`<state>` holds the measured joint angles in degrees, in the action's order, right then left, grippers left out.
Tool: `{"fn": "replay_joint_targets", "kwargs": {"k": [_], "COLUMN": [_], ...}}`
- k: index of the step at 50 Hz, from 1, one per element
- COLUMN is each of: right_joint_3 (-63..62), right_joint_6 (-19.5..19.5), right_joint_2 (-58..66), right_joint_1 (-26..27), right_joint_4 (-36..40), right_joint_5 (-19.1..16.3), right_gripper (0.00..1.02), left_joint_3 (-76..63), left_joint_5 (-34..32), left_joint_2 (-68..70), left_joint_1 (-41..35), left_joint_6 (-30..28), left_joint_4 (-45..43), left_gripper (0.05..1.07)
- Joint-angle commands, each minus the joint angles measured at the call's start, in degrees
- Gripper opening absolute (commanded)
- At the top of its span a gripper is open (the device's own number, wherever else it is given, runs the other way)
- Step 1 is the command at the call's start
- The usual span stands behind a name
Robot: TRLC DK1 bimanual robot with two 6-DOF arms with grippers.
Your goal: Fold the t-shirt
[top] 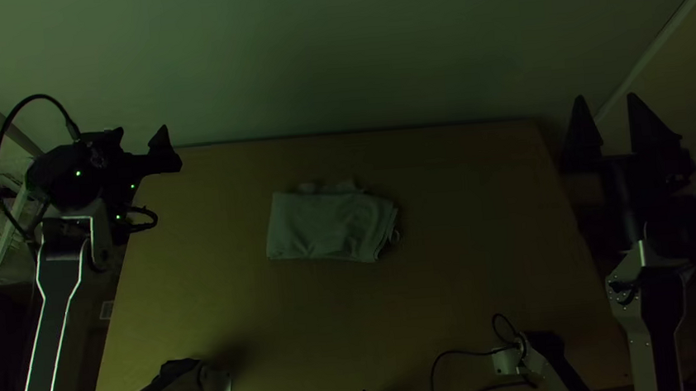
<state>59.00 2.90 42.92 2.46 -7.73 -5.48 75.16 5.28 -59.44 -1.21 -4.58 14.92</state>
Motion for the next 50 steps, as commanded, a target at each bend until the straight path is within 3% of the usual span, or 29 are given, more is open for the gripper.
{"fn": "replay_joint_targets", "kwargs": {"k": [1, 20, 25, 35, 50], "right_joint_3": [-5.21, -25.69, -31.23, -39.14, -50.21], "right_joint_6": [-0.7, 0.0, 0.0, 1.15, 3.26], "right_joint_2": [-4.24, -19.45, -24.55, -34.48, -43.09], "right_joint_1": [0.53, 0.27, 0.18, 0.27, 1.5], "right_joint_4": [-3.88, -9.06, -8.45, -7.04, -2.56], "right_joint_5": [0.2, 0.2, 0.2, 0.29, 0.47], "right_gripper": [0.99, 0.99, 0.99, 0.99, 0.99], "left_joint_3": [-9.85, -38.86, -44.39, -55.91, -71.73], "left_joint_5": [0.61, 3.51, 3.51, 3.33, 0.08], "left_joint_2": [7.85, 25.34, 29.29, 38.79, 59.62], "left_joint_1": [2.27, 6.93, 7.45, 8.16, 7.98], "left_joint_6": [-0.78, 2.03, 4.67, 4.67, 4.23], "left_joint_4": [-10.17, -31.0, -31.88, -36.36, -33.2], "left_gripper": [1.03, 1.03, 1.03, 1.03, 1.03]}}
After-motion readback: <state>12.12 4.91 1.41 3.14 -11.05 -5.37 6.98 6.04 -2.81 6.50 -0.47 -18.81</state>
